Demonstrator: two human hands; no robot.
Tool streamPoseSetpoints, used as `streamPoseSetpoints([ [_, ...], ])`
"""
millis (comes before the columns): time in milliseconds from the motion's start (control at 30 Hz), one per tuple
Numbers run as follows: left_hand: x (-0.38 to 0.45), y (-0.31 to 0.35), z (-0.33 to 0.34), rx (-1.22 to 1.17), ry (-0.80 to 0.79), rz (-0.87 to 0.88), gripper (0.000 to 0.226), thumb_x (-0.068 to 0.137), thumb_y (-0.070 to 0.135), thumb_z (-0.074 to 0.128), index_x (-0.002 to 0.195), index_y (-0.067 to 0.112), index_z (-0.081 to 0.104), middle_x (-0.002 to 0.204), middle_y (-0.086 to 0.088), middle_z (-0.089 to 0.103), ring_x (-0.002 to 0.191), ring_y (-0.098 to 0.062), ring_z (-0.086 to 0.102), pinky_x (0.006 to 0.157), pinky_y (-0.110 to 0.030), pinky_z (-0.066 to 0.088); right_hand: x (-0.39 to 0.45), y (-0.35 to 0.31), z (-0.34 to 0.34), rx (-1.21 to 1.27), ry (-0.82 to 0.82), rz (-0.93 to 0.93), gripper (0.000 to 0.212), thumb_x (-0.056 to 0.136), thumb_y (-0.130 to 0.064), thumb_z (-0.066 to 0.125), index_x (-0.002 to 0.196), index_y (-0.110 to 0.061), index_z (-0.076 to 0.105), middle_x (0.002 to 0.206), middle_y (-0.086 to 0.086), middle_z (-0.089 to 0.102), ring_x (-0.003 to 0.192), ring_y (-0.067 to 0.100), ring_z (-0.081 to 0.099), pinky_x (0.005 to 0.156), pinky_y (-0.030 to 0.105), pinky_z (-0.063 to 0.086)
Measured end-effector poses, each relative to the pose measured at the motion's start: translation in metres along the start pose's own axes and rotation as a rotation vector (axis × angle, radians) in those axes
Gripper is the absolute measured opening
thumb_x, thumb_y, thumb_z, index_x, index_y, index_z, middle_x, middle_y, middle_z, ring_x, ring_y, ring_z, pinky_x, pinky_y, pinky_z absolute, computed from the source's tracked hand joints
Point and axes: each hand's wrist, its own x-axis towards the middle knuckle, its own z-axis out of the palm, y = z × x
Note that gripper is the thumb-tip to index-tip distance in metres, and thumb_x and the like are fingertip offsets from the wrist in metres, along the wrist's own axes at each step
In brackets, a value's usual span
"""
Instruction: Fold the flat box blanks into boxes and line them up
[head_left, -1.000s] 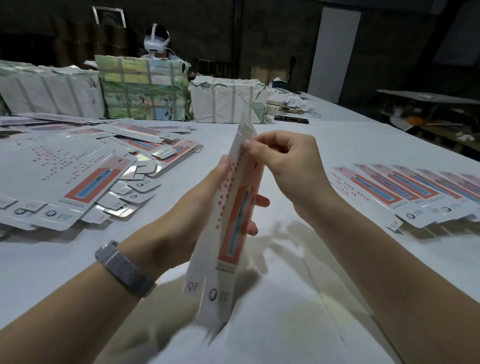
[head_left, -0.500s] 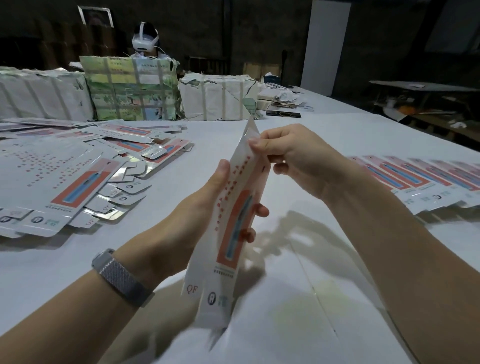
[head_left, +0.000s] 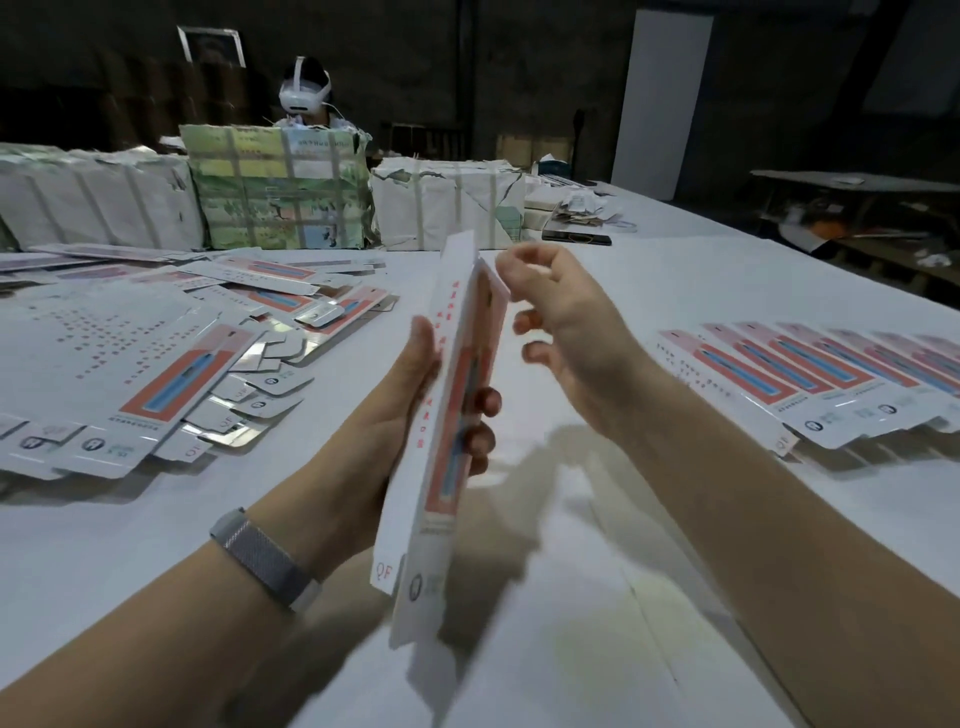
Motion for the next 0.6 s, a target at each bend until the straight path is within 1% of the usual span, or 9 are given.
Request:
streamPoseSetpoints([
  [67, -0.002, -0.002, 0.003, -0.003, -0.007, -0.002, 0.077, 0.075, 0.085, 0.047, 0.111, 0.023, 0.074, 0.084, -0.005, 0.070, 0.065, -0.018, 0.067, 0.061, -0.029, 0.057, -0.005, 0.010, 0.012, 0.000, -0.113, 0.038, 0.058, 0.091, -0.050, 0.060, 0.140, -0.029, 0.036, 0.122, 0.003, 0.058, 0.094, 0.017, 0.058, 0.073, 0.033, 0.042],
  [100, -0.003, -0.003, 0.005, 0.057, 0.028, -0.007, 0.072, 0.076, 0.084, 0.039, 0.102, 0.029, 0.079, 0.085, -0.006, 0.074, 0.070, -0.020, 0.072, 0.062, -0.029, 0.059, -0.009, 0.014, 0.018, 0.019, -0.177, 0.053, 0.066, 0.090, -0.049, 0.060, 0.145, -0.034, 0.027, 0.127, 0.005, 0.057, 0.093, 0.017, 0.063, 0.070, 0.032, 0.048],
  [167, -0.006, -0.003, 0.006, 0.149, 0.093, -0.036, 0.065, 0.076, 0.079, 0.034, 0.089, 0.035, 0.080, 0.088, -0.008, 0.078, 0.077, -0.023, 0.077, 0.059, -0.029, 0.060, -0.015, 0.020, 0.023, 0.089, -0.212, 0.059, 0.077, 0.090, -0.043, 0.064, 0.149, -0.042, 0.014, 0.120, -0.001, 0.059, 0.081, 0.014, 0.072, 0.062, 0.024, 0.055],
  [233, -0.006, -0.002, 0.009, 0.240, 0.174, -0.021, 0.064, 0.077, 0.077, 0.038, 0.100, 0.029, 0.073, 0.089, -0.009, 0.079, 0.078, -0.024, 0.077, 0.056, -0.029, 0.060, -0.014, 0.020, 0.023, 0.143, -0.159, 0.034, 0.082, 0.094, -0.031, 0.065, 0.152, -0.041, 0.009, 0.110, -0.004, 0.061, 0.079, 0.014, 0.073, 0.066, 0.024, 0.058],
  [333, 0.002, -0.004, 0.007, 0.510, 0.338, 0.210, 0.059, 0.081, 0.069, 0.045, 0.112, 0.020, 0.055, 0.091, -0.006, 0.076, 0.074, -0.014, 0.076, 0.058, -0.024, 0.059, -0.012, 0.019, 0.025, 0.136, -0.072, -0.021, 0.083, 0.094, -0.019, 0.064, 0.153, -0.041, 0.010, 0.114, 0.006, 0.061, 0.093, 0.020, 0.069, 0.085, 0.034, 0.060],
  [400, 0.004, -0.004, 0.006, 0.566, 0.396, 0.325, 0.056, 0.081, 0.071, 0.053, 0.118, 0.030, 0.043, 0.100, -0.004, 0.071, 0.076, -0.010, 0.075, 0.057, -0.022, 0.057, -0.012, 0.021, 0.028, 0.111, -0.088, -0.024, 0.076, 0.099, -0.021, 0.058, 0.152, -0.045, 0.009, 0.120, 0.003, 0.059, 0.105, 0.021, 0.067, 0.095, 0.039, 0.055],
  [467, 0.004, -0.003, 0.002, 0.668, 0.432, 0.440, 0.058, 0.084, 0.072, 0.061, 0.124, 0.040, 0.034, 0.100, 0.005, 0.068, 0.078, -0.007, 0.074, 0.059, -0.022, 0.058, -0.011, 0.023, 0.030, 0.127, -0.142, 0.000, 0.066, 0.103, -0.030, 0.049, 0.152, -0.049, 0.008, 0.124, -0.004, 0.056, 0.112, 0.020, 0.065, 0.103, 0.043, 0.051],
  [533, 0.004, -0.001, -0.002, 0.753, 0.449, 0.515, 0.064, 0.084, 0.064, 0.067, 0.130, 0.041, 0.029, 0.098, 0.007, 0.069, 0.078, -0.006, 0.074, 0.064, -0.022, 0.059, -0.009, 0.024, 0.031, 0.198, -0.168, 0.001, 0.058, 0.104, -0.035, 0.044, 0.150, -0.054, 0.015, 0.116, -0.018, 0.058, 0.112, 0.014, 0.065, 0.106, 0.039, 0.048],
  [600, 0.005, -0.001, -0.006, 0.753, 0.421, 0.528, 0.058, 0.088, 0.056, 0.059, 0.136, 0.042, 0.029, 0.096, 0.003, 0.071, 0.080, -0.008, 0.074, 0.067, -0.025, 0.059, -0.008, 0.024, 0.030, 0.239, -0.195, -0.020, 0.056, 0.100, -0.038, 0.044, 0.147, -0.059, 0.021, 0.110, -0.027, 0.063, 0.112, 0.012, 0.066, 0.105, 0.036, 0.048],
])
